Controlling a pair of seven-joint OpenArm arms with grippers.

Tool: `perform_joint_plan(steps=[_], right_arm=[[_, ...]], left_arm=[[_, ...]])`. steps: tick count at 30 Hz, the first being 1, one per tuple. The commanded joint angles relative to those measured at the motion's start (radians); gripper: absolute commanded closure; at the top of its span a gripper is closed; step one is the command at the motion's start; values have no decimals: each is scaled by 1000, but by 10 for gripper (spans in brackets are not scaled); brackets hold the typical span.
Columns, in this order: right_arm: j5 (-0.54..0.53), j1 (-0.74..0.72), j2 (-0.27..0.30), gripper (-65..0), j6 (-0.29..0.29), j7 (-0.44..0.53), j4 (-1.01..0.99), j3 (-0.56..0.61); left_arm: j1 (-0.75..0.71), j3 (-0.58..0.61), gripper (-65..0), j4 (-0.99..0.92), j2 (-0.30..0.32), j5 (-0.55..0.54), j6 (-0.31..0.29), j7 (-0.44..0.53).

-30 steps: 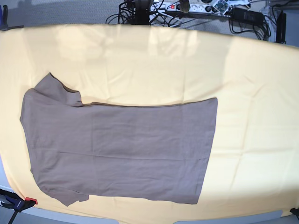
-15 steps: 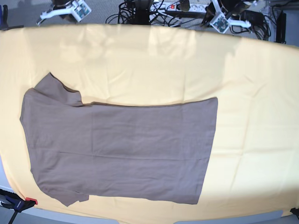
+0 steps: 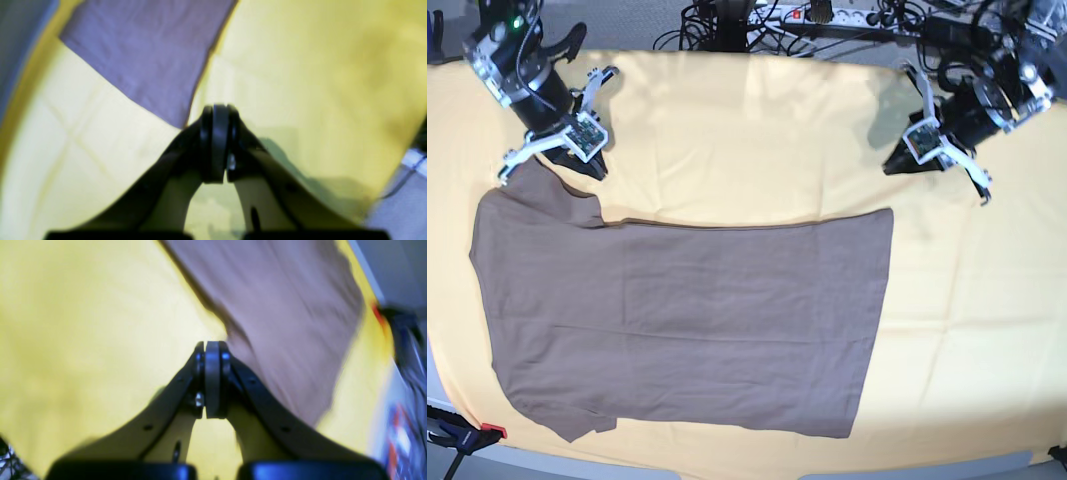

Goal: Fold the T-shirt properly
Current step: 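Move both grippers down and grasp the shirt's shoulder edge corners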

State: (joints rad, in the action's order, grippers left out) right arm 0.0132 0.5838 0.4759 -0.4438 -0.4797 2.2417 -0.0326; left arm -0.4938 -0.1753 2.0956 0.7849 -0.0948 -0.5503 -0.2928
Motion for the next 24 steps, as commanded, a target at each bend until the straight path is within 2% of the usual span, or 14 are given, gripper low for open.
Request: perform_joint_plan(steps=[1, 4, 5, 6, 7, 11, 14, 18, 24], right_arm=[[9, -18, 16, -6, 13, 10, -18, -8], [9, -69, 33, -214, -11, 13, -104, -8], [9, -81, 41, -277, -23, 13, -127, -8], [9, -91, 47, -322, -28, 14, -148, -8], [8, -100, 49, -346, -27, 13, -166, -8], [9, -119, 48, -348, -3, 13, -198, -8], [10, -118, 49, -348, 0, 8, -200, -8], [9, -118, 52, -348, -2, -2, -200, -8], [9, -113, 101, -348, -2, -29, -216, -8]], left_arm=[[48, 17, -17, -32, 36, -9, -10, 36], [175, 120, -282, -176, 91, 68, -31, 94], [220, 161, -353, -222, 103, 101, -31, 113], [266, 200, -384, -264, 111, 124, -32, 130], [310, 240, -388, -301, 113, 141, -36, 143], [477, 397, -388, -398, 111, 190, -39, 166], [585, 510, -388, -445, 98, 224, 2, 166], [708, 653, -388, -503, 81, 226, 16, 165], [795, 767, -388, -565, 47, 263, 17, 166]])
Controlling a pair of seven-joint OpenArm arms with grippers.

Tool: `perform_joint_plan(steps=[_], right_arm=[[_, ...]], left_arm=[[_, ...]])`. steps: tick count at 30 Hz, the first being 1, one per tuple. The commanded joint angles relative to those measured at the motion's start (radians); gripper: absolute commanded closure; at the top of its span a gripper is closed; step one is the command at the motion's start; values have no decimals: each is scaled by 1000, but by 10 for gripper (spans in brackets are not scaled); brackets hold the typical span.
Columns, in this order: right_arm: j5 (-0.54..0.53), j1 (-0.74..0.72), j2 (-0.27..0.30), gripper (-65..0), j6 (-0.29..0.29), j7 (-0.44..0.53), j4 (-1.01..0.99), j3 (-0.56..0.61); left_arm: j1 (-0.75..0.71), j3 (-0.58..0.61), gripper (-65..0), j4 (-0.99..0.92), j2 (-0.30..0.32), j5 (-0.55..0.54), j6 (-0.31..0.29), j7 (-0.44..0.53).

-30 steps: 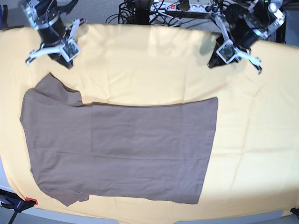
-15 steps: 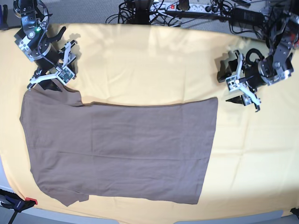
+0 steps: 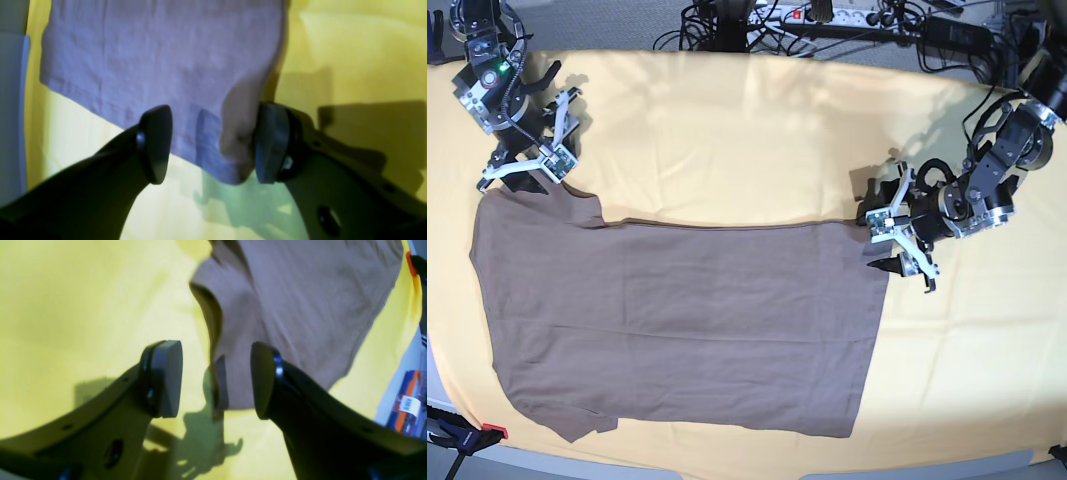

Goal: Fold the T-shirt properly
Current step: 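Move both grippers down and grasp the shirt's shoulder edge corners, then lift the shoulder edge with both grippers and pull it taut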

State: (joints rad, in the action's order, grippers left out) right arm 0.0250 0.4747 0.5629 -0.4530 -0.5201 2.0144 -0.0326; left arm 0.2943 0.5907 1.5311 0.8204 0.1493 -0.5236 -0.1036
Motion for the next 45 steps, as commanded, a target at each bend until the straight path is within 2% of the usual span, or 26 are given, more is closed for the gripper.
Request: perform_joint_plan(steps=[1, 2, 3, 5, 7, 8, 14, 16, 21, 22, 23, 26, 30, 33, 39, 43, 45], right_arm=[[-3, -4, 23, -348, 8, 13, 1, -8], [-3, -7, 32, -348, 7, 16, -11, -8], [-3, -10, 41, -348, 7, 26, -27, -8], [-3, -18, 59, -348, 2, 56, -63, -8], [-3, -35, 69, -348, -23, 65, -99, -8], [-3, -45, 72, -348, -38, 64, -113, -8], [-4, -65, 108, -347, -55, 83, -174, -6], [-11, -76, 119, -347, -56, 83, -203, -6], [-55, -127, 133, -340, -109, 82, -288, -6], [-56, -138, 133, -313, -113, 82, -299, -6], [-56, -145, 133, -250, -117, 82, -306, -6], [-85, -158, 135, 0, -113, 77, -306, -6], [-176, -179, 142, 0, -72, 12, -274, -7], [-227, -177, 166, 0, -45, -66, -195, -7], [-318, -135, 237, 0, -28, -179, -63, -8], [-317, -66, 247, 0, -18, -214, -24, -8], [-317, -29, 247, 0, -8, -239, -7, -8]], left_arm=[[8, 2, -388, -6, 5, 18, -8, -23], [8, 2, -381, -10, -2, 19, -7, -24], [8, 2, -346, -11, -8, 19, -4, -24], [8, 2, -213, -11, -16, 19, -2, -26], [8, 2, -42, -11, -22, 18, 13, -37], [8, 2, 0, -11, -22, 17, 21, -44], [8, 2, 0, -11, -22, -1, 100, -80], [8, 2, 0, -11, -22, -1, 102, -80], [8, 2, 0, -11, -22, -1, 101, -80], [8, 2, 0, -11, -22, -1, 101, -80], [8, 2, 0, -11, -22, -1, 101, -80], [9, 2, 0, -10, -22, -1, 101, -80], [31, 2, 0, -5, -10, -8, 90, -83], [35, 2, 0, 33, 23, -51, 89, -100], [32, 2, 0, 139, 106, -187, -11, -145], [22, 2, 0, 161, 175, -267, -79, -144], [15, 2, 0, 170, 204, -299, -135, -144]])
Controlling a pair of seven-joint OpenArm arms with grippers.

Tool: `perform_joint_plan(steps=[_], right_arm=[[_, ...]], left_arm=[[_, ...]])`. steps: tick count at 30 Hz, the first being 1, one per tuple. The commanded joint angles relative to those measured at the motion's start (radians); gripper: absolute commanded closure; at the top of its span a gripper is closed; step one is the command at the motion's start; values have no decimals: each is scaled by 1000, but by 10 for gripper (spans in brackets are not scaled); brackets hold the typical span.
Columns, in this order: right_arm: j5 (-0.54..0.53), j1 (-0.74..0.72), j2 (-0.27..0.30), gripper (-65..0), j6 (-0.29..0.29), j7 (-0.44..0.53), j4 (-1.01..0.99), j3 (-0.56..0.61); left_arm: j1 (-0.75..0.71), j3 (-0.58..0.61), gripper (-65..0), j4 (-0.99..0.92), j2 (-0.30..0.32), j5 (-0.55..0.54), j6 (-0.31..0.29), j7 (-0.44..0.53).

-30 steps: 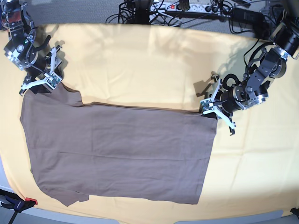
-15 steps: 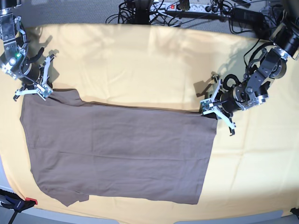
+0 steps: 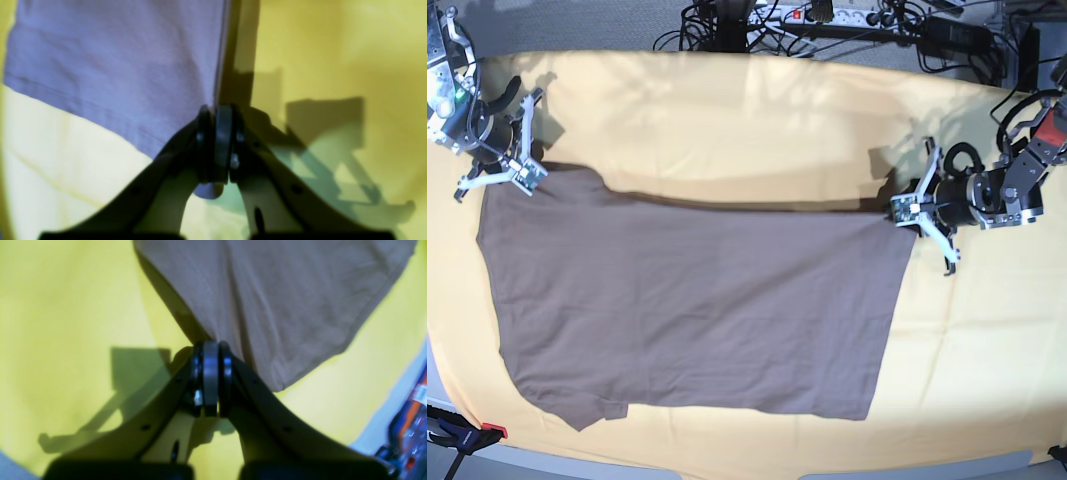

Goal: Fold the T-shirt properly
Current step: 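Lift the shoulder edge with both grippers and pull it taut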

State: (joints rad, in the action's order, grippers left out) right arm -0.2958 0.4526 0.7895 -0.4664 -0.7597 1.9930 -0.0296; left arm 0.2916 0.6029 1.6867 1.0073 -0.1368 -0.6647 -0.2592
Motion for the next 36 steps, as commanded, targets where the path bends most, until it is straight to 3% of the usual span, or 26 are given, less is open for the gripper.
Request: perform_joint_plan(steps=[1, 8, 14, 19, 27, 33, 36], right_arm=[[4, 10, 21, 0, 10, -16, 26, -11], [11, 184, 26, 0, 22, -57, 142, -47], [11, 364, 26, 0, 29, -71, 256, -166], [-16, 508, 25, 0, 28, -72, 314, -260], [24, 636, 25, 0, 22, -72, 363, -281], [69, 630, 26, 0, 41, -49, 363, -281], [68, 617, 26, 0, 75, 53, 363, -281]], left_arm=[[16, -10, 0, 18, 30, -33, -28, 11], [0, -10, 0, 69, 121, -154, -33, 11], [-87, -10, 0, 159, 189, -157, -33, 8], [-197, -10, 0, 272, 271, -158, -33, -79], [-303, -10, 0, 426, 401, -157, -33, -109], [-301, -10, 0, 467, 420, -152, -33, -115], [-288, -10, 0, 465, 396, -135, -33, -116]])
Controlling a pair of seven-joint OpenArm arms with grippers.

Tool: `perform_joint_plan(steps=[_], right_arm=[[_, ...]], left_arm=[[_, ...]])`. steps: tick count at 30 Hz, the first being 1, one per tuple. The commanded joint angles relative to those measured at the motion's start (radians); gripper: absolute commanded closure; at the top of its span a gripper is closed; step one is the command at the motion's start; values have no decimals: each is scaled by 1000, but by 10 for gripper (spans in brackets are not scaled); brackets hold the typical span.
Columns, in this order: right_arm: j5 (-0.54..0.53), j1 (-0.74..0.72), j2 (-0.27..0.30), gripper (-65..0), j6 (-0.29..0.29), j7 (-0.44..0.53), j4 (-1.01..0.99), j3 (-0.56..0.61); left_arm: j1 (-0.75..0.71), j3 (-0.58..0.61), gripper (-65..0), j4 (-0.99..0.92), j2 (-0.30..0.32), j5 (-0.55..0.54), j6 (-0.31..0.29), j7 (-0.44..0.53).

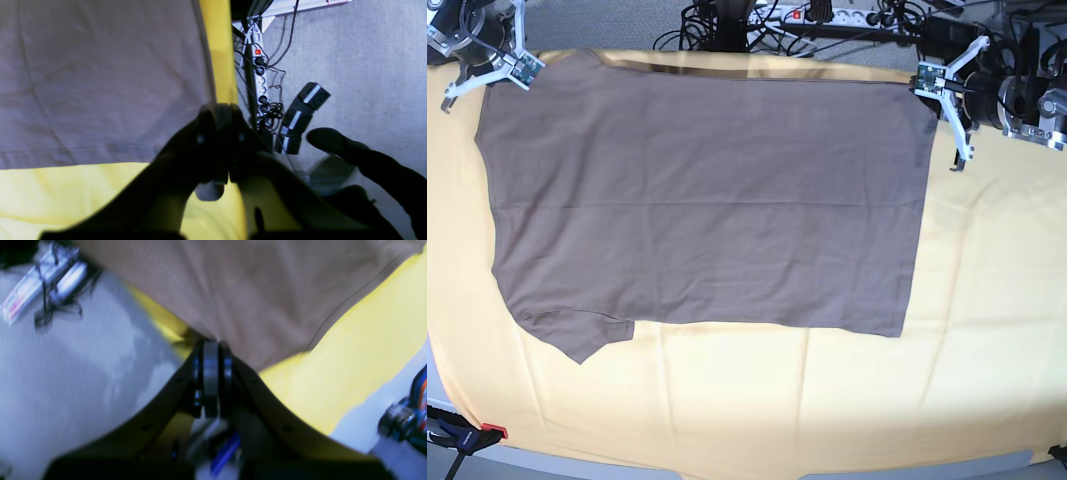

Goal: Fold the T-shirt properly
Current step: 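Lift the shoulder edge with both grippers and pull it taut, then lay the shoulder edge back down and smooth the shirt flat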

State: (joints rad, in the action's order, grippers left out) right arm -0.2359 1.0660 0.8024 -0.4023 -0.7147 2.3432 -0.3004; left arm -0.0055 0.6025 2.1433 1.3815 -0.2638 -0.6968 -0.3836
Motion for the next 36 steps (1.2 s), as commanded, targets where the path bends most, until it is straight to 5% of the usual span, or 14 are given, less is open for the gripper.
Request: perform_joint_plan(steps=[1, 3, 11, 19, 24, 30, 36], right_arm=[[8, -4, 12, 0, 18, 33, 13, -10], [8, -34, 13, 0, 17, 56, 13, -10], [-48, -248, 12, 0, -30, 154, -124, -7], [-197, -445, 9, 0, -141, 154, -321, -7], [-221, -512, 7, 0, -160, 154, -389, 19], [-175, -597, 7, 0, -156, 154, -436, 147], [-47, -666, 7, 0, -32, 154, -437, 234]], left_arm=[[12, -10, 0, 8, 9, 16, -1, 9], [18, -10, 0, 7, -21, 84, 23, 9], [20, -10, 0, -1, -160, 343, 289, 8], [56, -10, 0, -121, -266, 439, 375, 8], [87, -10, 0, -150, -282, 450, 440, 8], [106, -10, 0, -150, -282, 447, 439, 8], [106, -10, 0, -151, -282, 477, 440, 9]])
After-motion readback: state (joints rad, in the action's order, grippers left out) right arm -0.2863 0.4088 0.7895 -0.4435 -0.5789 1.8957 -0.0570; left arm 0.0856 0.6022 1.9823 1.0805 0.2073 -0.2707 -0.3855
